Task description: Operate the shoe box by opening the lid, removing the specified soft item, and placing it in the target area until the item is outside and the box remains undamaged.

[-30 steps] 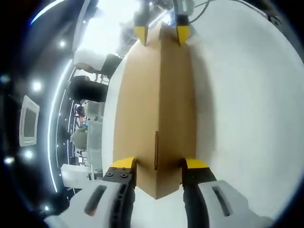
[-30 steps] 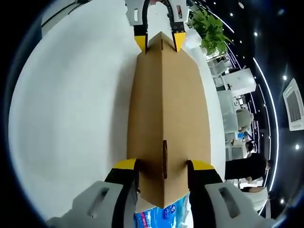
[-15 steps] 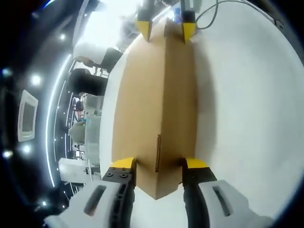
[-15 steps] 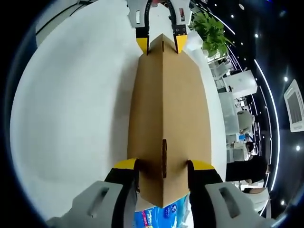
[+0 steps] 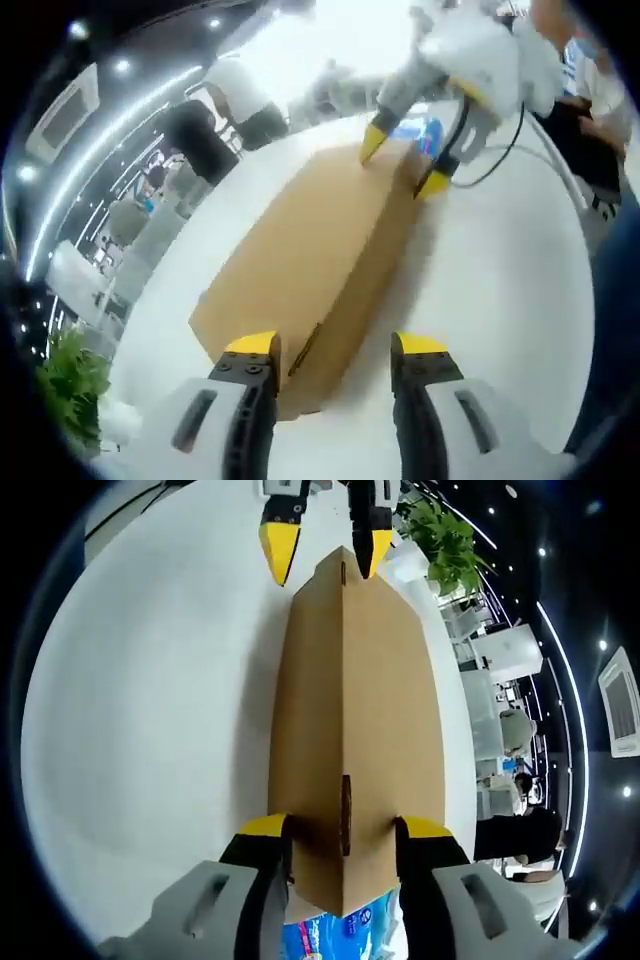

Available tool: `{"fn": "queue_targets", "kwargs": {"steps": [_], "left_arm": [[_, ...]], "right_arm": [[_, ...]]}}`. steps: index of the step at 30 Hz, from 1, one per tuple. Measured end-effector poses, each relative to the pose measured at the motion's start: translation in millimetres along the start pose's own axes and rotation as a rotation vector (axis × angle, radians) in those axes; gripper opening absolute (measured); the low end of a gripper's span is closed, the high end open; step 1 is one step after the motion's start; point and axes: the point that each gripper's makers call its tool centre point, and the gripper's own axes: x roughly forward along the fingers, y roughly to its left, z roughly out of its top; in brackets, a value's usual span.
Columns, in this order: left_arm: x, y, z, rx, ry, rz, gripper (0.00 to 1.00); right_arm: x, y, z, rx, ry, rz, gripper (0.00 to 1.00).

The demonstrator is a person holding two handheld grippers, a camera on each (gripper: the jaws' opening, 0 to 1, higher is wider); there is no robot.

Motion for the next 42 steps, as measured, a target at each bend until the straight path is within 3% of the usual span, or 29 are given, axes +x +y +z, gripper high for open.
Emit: {"fn": "queue_targets", "kwargs": {"steps": [2,5,7,9,13,20,26,39,42], "left_arm": [[-11,-3.8,7.1,-0.022,-0.042,-0.009,0.57],[-40,-12.9,16.7,-0.171,-0.099,-0.033,0.74],[-50,-8.4,9.1,-0.266,-0.103,-0.021,0.84],[-70,-11.1,2.0,-0.426,-0.089,-0.012,0.91],[-95,-14.7,-12.7,-0.555,-0.071,0.015,0.99],[-131,-35.6,-39.7,-0.632,0.004,0.037,0.99],[-153,-45.0,-40.2,-0.715,-0.024,0.073,0.99],[-164,-47.7,-51.2,-0.746,0.001,0.102,0.99],[-166,-44.1,-56.7,-0.761,0.002,0.113,0.99]], "right_arm": [[0,0,-0.6,0.000,0.006,0.001,0.41],[0,0,-0.7,0.001,0.007,-0.002,0.41],[0,0,-0.7,0.003,0.005,-0.003,0.41],[0,-1,-0.7,0.012,0.002,-0.002,0.41],[0,0,-1.0,0.012,0.004,-0.004,0.41],[0,-1,0.4,0.039,-0.004,-0.006,0.41],[-2,-1,1.1,0.025,-0.002,-0.003,0.41],[-5,0,3.6,0.008,0.008,0.016,0.42],[-12,-1,16.3,0.174,-0.078,0.019,0.44]]}}
